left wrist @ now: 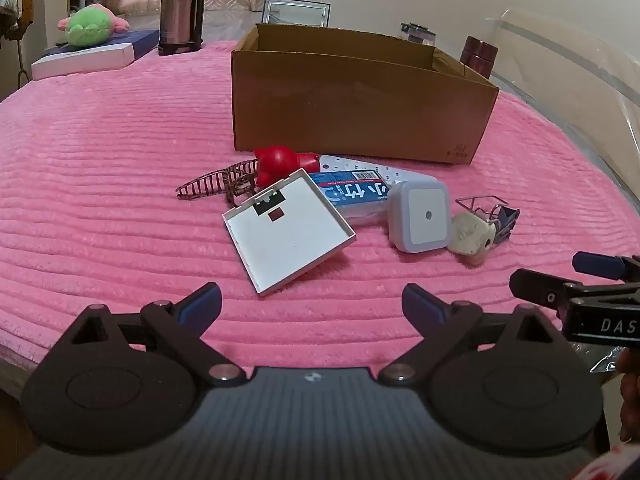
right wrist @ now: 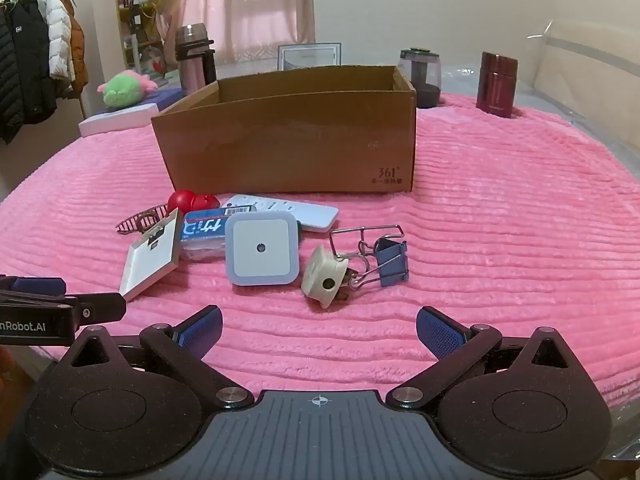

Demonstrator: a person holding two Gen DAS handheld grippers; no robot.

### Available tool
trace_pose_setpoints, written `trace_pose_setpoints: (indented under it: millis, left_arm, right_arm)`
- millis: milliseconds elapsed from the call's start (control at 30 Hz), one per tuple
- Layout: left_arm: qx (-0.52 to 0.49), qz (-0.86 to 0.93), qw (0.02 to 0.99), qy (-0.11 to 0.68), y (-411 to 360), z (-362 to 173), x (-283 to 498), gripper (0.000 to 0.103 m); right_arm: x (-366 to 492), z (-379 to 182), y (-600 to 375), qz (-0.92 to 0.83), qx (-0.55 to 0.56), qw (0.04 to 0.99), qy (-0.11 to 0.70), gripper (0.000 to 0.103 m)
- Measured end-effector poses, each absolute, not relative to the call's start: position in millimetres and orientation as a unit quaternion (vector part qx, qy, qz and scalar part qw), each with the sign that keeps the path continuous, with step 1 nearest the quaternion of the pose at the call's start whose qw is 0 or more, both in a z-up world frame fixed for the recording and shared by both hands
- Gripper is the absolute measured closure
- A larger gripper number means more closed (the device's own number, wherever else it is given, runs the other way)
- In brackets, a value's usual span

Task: Organize rigid objects
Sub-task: 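Move both tools toward the items lying in front of the box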

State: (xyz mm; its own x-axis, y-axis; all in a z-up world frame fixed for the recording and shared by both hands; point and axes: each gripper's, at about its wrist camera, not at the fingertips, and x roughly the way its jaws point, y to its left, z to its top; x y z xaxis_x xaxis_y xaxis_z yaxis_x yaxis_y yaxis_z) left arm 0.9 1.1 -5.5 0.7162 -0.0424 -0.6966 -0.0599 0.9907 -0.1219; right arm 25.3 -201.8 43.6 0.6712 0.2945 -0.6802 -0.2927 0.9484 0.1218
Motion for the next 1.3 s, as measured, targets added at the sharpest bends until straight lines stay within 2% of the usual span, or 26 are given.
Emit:
trace_pose_setpoints:
  millis: [1300]
  left_arm:
    - [-0.078, 0.006, 0.92, 0.385, 3.2, -9.4, -1.4, 0.008]
  right_arm:
    - [23.6, 41.8, -206.2, 0.159, 0.003, 0.914, 0.373, 0.002]
